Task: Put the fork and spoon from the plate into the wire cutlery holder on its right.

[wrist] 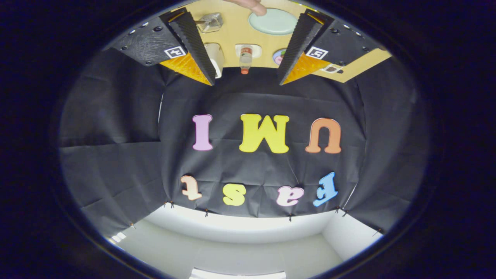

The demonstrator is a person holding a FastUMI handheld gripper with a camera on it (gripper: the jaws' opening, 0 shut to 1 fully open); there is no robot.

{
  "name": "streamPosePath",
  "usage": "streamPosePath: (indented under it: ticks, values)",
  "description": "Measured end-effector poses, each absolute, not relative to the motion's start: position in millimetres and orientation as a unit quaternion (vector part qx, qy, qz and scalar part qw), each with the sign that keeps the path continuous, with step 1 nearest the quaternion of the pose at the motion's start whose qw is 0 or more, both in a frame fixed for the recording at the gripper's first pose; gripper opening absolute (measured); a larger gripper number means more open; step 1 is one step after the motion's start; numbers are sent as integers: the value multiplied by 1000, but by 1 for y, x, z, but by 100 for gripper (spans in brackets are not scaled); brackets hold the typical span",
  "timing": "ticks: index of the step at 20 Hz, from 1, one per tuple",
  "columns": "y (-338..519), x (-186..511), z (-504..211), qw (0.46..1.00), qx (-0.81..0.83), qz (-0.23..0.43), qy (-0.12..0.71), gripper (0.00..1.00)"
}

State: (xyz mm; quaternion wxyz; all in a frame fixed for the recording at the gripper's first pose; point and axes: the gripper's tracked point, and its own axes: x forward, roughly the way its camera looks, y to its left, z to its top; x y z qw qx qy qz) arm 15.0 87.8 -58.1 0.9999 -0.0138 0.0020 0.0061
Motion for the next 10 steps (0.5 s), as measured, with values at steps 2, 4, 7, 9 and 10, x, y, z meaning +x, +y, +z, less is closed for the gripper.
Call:
streamPosePath:
  ticks: [2,4,7,9,10]
  values:
    - [90,13,-64,1000,-9,15,11,96]
    - [86,7,-63,1000,-19,12,6,96]
    - [89,6,-66,1000,-23,17,10,96]
    - [92,5,-68,999,-23,19,12,96]
    - [93,5,-70,999,-26,19,14,96]
